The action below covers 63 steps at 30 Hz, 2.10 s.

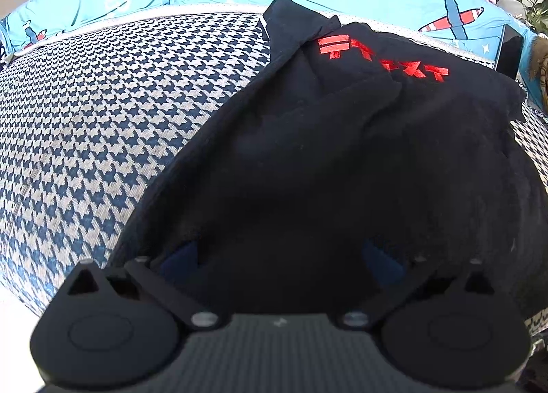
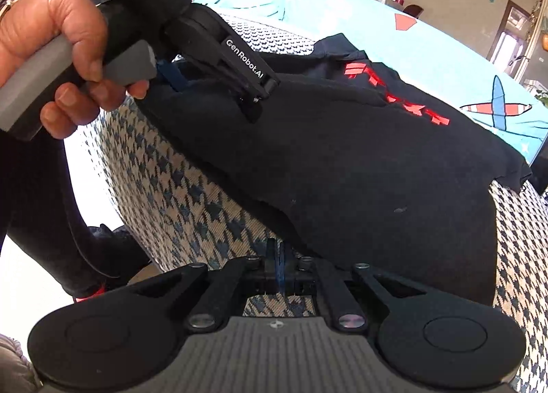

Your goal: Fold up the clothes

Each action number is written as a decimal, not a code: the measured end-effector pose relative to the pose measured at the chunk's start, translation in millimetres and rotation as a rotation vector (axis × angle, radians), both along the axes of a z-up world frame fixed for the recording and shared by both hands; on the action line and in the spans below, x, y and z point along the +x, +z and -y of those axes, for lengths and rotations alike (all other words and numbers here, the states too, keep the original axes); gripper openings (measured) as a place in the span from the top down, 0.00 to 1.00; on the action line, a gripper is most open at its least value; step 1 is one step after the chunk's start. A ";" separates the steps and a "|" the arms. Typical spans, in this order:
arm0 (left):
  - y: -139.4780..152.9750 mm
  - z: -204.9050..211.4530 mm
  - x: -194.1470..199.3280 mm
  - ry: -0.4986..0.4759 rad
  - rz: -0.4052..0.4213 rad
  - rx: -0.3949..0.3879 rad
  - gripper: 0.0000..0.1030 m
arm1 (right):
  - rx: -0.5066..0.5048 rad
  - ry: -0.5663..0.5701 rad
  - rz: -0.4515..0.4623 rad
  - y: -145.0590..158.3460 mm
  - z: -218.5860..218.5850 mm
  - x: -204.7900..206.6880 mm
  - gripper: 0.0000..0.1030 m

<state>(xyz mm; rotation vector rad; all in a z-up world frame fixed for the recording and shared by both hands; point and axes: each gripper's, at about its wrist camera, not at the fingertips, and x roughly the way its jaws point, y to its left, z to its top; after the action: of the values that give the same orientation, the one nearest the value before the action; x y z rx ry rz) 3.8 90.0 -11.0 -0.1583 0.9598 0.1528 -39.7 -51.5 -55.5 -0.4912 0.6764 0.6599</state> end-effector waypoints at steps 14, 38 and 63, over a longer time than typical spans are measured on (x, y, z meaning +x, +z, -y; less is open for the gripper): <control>-0.3 21.6 -19.0 -0.020 0.016 0.047 0.00 | 0.256 -0.241 -0.068 21.8 33.6 25.7 0.87; 23.8 26.8 17.5 -0.041 0.064 0.035 0.00 | 0.352 -0.405 -0.099 73.0 88.5 136.2 0.73; 30.1 34.2 134.4 -0.097 0.069 -0.022 0.00 | 0.619 -0.782 0.016 83.3 161.0 294.8 0.73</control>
<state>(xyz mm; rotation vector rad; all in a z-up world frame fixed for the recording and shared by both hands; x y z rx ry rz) 138.2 55.7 19.1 -0.1358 0.8984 0.0472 255.0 -212.4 27.8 0.3439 0.5521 0.0959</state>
